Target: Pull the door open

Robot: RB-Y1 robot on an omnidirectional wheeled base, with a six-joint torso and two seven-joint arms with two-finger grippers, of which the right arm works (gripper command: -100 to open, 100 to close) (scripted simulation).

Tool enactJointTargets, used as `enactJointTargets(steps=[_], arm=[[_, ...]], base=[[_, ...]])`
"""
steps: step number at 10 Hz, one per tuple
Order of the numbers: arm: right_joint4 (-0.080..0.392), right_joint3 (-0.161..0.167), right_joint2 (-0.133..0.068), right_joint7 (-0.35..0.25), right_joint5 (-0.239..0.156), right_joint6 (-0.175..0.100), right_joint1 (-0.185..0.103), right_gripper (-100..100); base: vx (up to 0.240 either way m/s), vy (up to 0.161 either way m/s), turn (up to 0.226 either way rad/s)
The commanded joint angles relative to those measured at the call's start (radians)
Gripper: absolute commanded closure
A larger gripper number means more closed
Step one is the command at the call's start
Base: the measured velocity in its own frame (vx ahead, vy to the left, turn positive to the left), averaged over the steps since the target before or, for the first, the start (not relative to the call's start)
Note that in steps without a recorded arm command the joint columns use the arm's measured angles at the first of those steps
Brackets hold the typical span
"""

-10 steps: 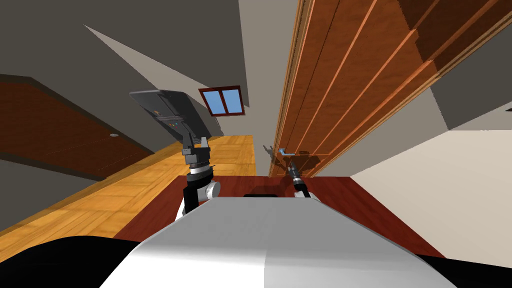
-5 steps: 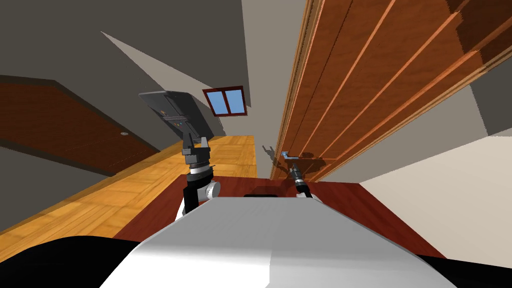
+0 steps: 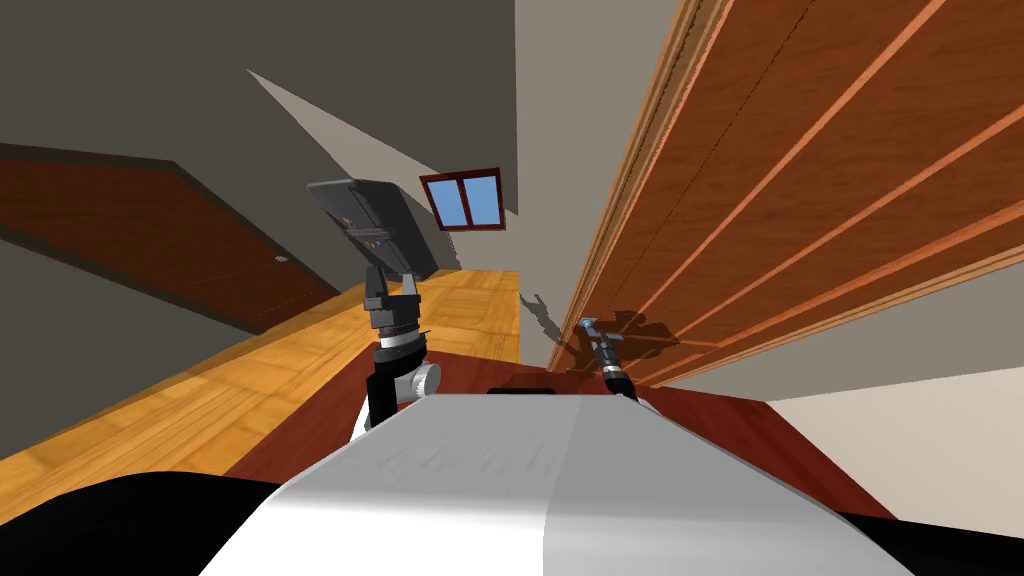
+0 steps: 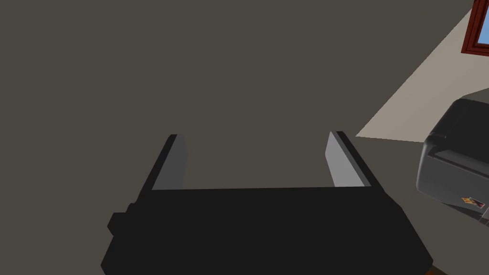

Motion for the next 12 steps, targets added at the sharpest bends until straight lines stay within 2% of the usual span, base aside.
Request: enactJointTargets(steps=[1, 2, 3, 4, 9, 12], arm=[[0.007, -0.014, -0.020, -0.016, -0.010, -0.016, 0.016, -100], [0.011, -0.017, -0.024, -0.019, -0.012, -0.021, 0.018, -100], [0.009, -0.014, -0.017, -0.013, -0.010, -0.021, 0.016, -100], [0.009, -0.014, -0.017, -0.013, -0.010, -0.021, 0.016, 100], [0.009, -0.014, -0.017, -0.013, -0.010, -0.021, 0.016, 100], [0.008, 0.015, -0.045, -0.051, 0.005, -0.055, 0.044, 100]], base=[[0.202, -0.006, 0.121], [0.173, -0.011, 0.081], [0.065, -0.006, 0.010], [-0.005, 0.000, -0.008], [-0.014, 0.001, 0.000], [-0.164, -0.034, 0.110]])
